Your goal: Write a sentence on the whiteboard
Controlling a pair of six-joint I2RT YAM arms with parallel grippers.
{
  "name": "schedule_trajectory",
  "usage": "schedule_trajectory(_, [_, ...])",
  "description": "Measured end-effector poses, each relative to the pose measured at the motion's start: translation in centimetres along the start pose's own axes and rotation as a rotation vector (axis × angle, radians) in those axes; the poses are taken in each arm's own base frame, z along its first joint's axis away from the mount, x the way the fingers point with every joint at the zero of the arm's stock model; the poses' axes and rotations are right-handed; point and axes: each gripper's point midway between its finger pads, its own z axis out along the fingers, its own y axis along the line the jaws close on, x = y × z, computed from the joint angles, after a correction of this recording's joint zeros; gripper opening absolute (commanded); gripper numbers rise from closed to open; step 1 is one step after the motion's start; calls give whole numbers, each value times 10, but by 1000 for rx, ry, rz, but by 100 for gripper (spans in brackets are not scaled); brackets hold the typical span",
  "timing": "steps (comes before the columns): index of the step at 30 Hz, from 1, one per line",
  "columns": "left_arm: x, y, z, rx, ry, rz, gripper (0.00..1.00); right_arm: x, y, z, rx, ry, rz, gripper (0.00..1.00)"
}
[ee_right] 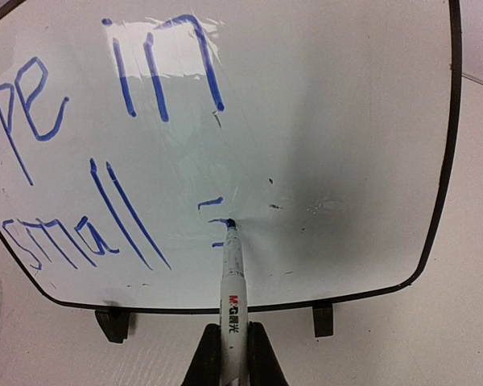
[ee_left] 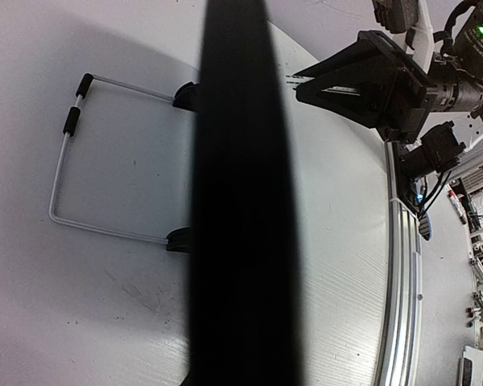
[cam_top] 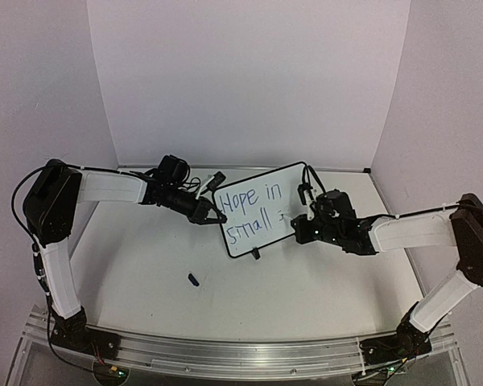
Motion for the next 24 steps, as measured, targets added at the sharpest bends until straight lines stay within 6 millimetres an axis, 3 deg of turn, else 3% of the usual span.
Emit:
schedule_trajectory(19, [0,0,0,0,0,0,0,-4,-9,-1,37,-11,6,0])
schedule_trajectory(24, [0,0,0,0,0,1,0,-16,-9,-9,27,-44,5,0])
